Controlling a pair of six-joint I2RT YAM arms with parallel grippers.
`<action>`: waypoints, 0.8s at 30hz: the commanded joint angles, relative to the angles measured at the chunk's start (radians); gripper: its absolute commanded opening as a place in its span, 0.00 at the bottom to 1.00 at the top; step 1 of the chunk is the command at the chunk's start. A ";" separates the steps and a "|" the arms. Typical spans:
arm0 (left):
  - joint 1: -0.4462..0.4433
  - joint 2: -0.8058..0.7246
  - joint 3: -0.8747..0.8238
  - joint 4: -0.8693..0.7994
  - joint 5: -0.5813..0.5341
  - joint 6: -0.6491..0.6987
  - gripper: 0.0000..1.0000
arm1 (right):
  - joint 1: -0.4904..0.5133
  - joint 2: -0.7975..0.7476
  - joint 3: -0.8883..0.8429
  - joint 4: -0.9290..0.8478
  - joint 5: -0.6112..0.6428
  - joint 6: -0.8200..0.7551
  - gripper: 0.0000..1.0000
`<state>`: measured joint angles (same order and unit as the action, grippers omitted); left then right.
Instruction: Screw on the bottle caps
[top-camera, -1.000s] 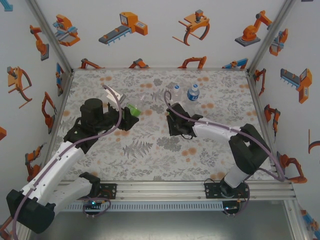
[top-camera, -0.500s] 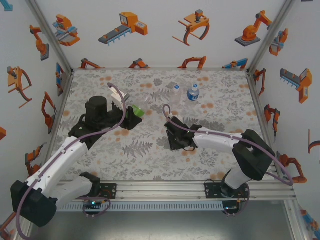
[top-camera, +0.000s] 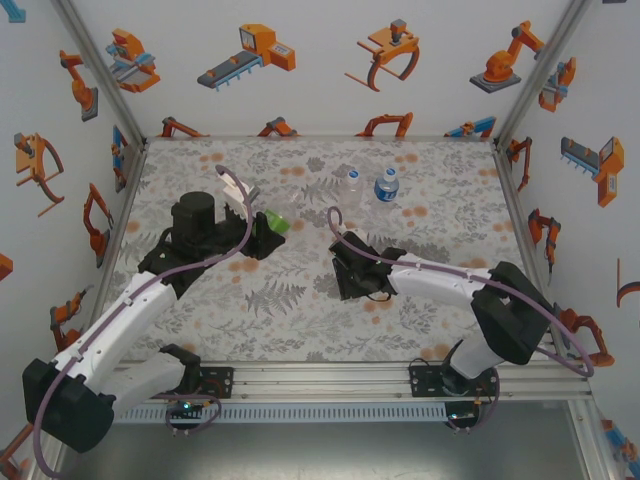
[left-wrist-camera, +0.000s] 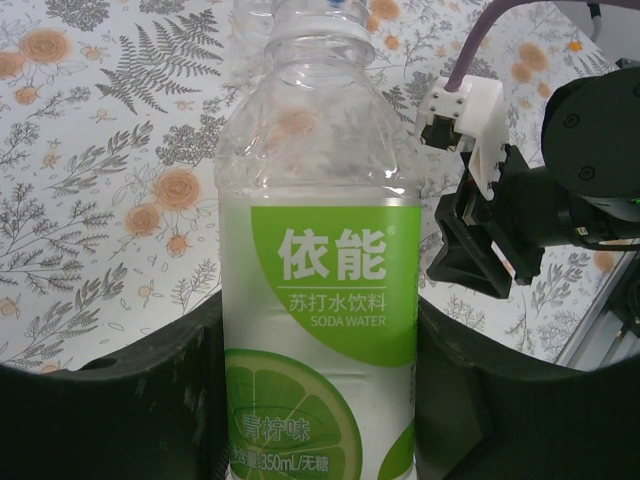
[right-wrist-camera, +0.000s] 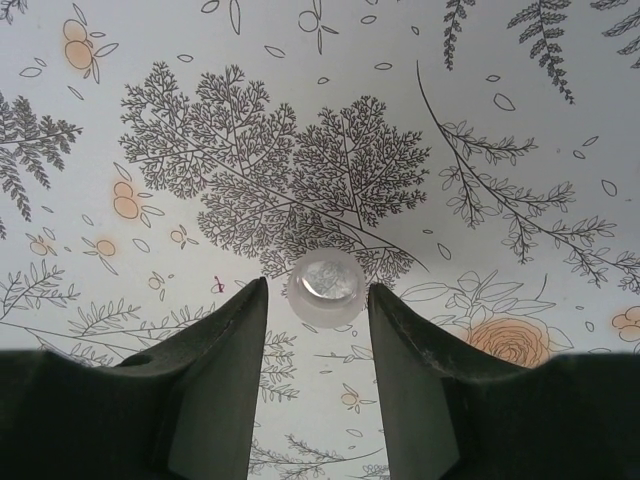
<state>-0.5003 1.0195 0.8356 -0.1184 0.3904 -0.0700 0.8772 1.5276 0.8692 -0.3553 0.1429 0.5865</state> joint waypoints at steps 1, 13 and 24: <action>0.006 0.001 0.023 0.039 0.023 -0.016 0.00 | 0.009 -0.023 0.034 -0.032 0.005 -0.002 0.43; 0.006 0.012 0.026 0.041 0.029 -0.019 0.00 | 0.010 0.024 0.019 -0.016 -0.003 0.006 0.43; 0.006 0.017 0.029 0.041 0.031 -0.023 0.00 | 0.010 0.049 0.010 -0.001 -0.011 0.006 0.43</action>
<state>-0.5003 1.0367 0.8356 -0.1040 0.3981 -0.0746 0.8806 1.5578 0.8768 -0.3595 0.1413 0.5869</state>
